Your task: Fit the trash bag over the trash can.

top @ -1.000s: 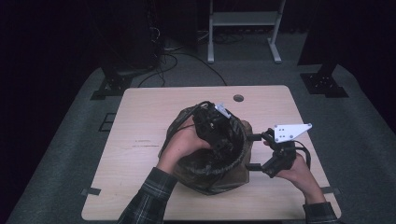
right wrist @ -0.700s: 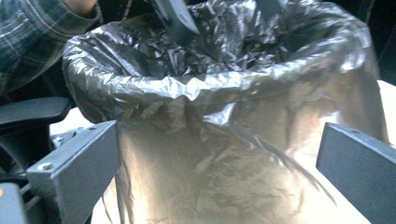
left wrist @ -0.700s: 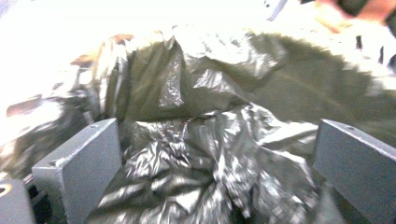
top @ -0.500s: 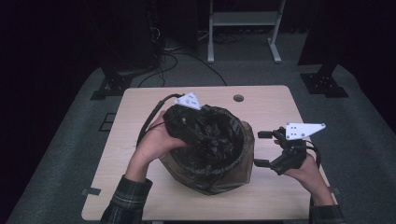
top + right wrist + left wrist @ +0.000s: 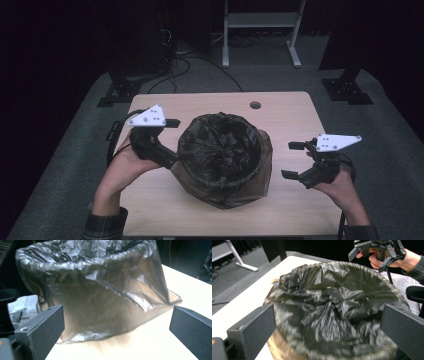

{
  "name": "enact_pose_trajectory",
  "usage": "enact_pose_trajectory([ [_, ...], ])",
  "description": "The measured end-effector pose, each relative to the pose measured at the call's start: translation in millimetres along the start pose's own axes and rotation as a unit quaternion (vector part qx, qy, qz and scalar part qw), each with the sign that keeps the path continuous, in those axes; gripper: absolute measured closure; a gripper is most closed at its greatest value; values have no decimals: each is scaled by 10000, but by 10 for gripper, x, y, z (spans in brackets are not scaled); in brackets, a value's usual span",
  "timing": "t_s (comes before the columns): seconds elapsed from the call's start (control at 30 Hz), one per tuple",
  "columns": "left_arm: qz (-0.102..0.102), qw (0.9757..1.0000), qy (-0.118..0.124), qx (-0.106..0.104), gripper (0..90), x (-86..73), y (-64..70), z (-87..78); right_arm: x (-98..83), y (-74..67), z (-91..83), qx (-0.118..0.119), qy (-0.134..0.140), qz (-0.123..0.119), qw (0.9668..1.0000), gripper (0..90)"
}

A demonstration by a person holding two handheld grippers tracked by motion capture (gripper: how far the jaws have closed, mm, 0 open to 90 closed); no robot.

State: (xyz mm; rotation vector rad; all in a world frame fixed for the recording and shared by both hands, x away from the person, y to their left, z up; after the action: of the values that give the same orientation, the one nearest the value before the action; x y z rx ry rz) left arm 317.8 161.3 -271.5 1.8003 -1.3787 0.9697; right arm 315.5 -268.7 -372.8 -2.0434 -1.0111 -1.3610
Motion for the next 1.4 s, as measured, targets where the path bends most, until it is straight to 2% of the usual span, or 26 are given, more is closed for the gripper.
enact_pose_trajectory([
  [0.3,-3,9994,23,359,0,-395,127,-244,-109,65,-115,-295,-128,34,9995,0],
  [0.53,-117,9986,85,510,0,-716,186,-310,-249,122,-208,-521,-268,101,9982,0],
  [0.73,-249,9977,21,632,0,-1057,198,-257,-415,179,-321,-764,-382,215,9961,0],
  [0.93,-447,9954,-32,843,0,-1364,151,-194,-602,224,-414,-1048,-503,331,9927,0],
  [1.03,-614,9939,-206,889,0,-1583,120,-99,-723,243,-435,-1230,-647,396,9895,0],
  [1.07,-614,9939,-206,889,0,-1583,120,-99,-723,243,-435,-1230,-647,396,9895,0],
  [1.3,-831,9896,-521,1054,0,-1926,79,51,-1095,285,-426,-1488,-988,583,9822,0],
  [1.4,-894,9871,-660,1149,0,-2040,67,99,-1232,308,-411,-1522,-1036,664,9807,0],
])
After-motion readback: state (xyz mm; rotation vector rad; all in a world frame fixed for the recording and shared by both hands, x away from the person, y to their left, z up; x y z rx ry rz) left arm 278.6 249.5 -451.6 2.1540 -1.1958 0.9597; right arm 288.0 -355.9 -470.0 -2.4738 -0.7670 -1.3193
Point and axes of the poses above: each handheld gripper's, and its own axes: z roughly forward along the jaws, x roughly out of its top, y roughly to its right, the point moved 2 cm from there along z, roughly forward along the jaws, and after that the axes turned 13 degrees about -x, right-handed, at the moved point
